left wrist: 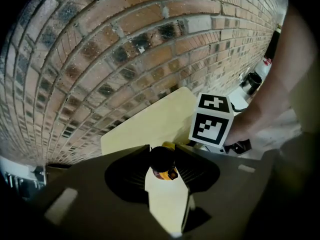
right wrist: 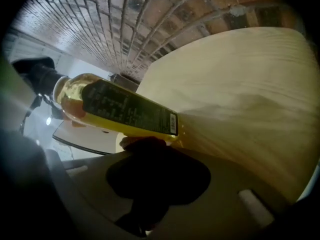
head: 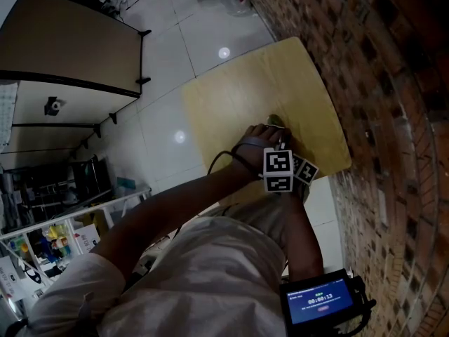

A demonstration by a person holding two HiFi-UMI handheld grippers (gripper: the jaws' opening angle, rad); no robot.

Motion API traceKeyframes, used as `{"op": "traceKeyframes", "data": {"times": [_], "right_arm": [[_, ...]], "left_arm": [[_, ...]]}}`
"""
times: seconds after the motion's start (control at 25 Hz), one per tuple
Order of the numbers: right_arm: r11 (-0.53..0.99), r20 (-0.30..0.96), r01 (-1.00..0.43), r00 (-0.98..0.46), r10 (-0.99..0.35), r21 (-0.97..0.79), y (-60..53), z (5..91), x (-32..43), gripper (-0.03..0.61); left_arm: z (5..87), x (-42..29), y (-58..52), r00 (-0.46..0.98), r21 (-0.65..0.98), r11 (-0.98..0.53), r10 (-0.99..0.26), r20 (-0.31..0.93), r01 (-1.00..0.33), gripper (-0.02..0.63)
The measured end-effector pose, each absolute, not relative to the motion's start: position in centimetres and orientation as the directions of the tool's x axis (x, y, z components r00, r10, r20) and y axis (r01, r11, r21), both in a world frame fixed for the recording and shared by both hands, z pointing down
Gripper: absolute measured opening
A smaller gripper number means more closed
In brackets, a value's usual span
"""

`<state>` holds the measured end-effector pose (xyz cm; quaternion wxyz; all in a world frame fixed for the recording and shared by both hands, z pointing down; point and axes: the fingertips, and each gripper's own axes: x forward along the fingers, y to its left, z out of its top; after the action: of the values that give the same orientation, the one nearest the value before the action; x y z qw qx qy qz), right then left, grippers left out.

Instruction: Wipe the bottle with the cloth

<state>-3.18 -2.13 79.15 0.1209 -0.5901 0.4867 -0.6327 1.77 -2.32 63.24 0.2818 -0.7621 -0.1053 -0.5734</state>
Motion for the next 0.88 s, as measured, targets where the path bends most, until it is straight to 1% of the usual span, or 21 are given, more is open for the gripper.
{"op": "traceKeyframes", "data": {"times": [0.16, 0.24, 0.32, 0.44, 0.6, 0.76, 0.88], "right_arm": [[-0.457, 0.599, -0.419, -0.321, -0.734, -0.784, -0.9, 78.6, -3.0, 0.081], [-0.432, 0.576, -0.419, -0.326, -0.749, -0.799, 0.3, 77.6, -2.7, 0.081], [-0.436, 0.580, -0.425, -0.310, -0.753, -0.794, 1.9, 76.6, -2.0, 0.081], [-0.467, 0.605, -0.433, -0.271, -0.748, -0.771, 4.7, 76.1, -0.1, 0.081], [-0.466, 0.618, -0.471, -0.241, -0.749, -0.749, 6.6, 75.0, 1.5, 0.081], [-0.430, 0.618, -0.524, -0.256, -0.743, -0.735, 6.5, 73.7, 1.3, 0.081], [-0.416, 0.617, -0.541, -0.263, -0.742, -0.731, 6.2, 73.2, 1.0, 0.081]], "left_arm": [[63.2, 1.5, -2.2, 0.330, -0.301, -0.785, -0.131, 0.935, 0.541, 0.178], [63.2, 1.2, -2.1, 0.340, -0.309, -0.733, -0.113, 0.934, 0.606, 0.179], [63.3, 0.7, -1.7, 0.348, -0.324, -0.650, -0.097, 0.932, 0.687, 0.182], [63.5, 0.2, -0.8, 0.351, -0.334, -0.495, -0.060, 0.934, 0.802, 0.183], [63.5, -1.5, 0.8, 0.324, -0.307, -0.220, 0.047, 0.945, 0.926, 0.179], [63.4, -4.1, 0.9, 0.292, -0.298, 0.053, 0.107, 0.951, 0.953, 0.176], [63.3, -6.2, 0.2, 0.273, -0.293, 0.198, 0.123, 0.954, 0.935, 0.173]]}}
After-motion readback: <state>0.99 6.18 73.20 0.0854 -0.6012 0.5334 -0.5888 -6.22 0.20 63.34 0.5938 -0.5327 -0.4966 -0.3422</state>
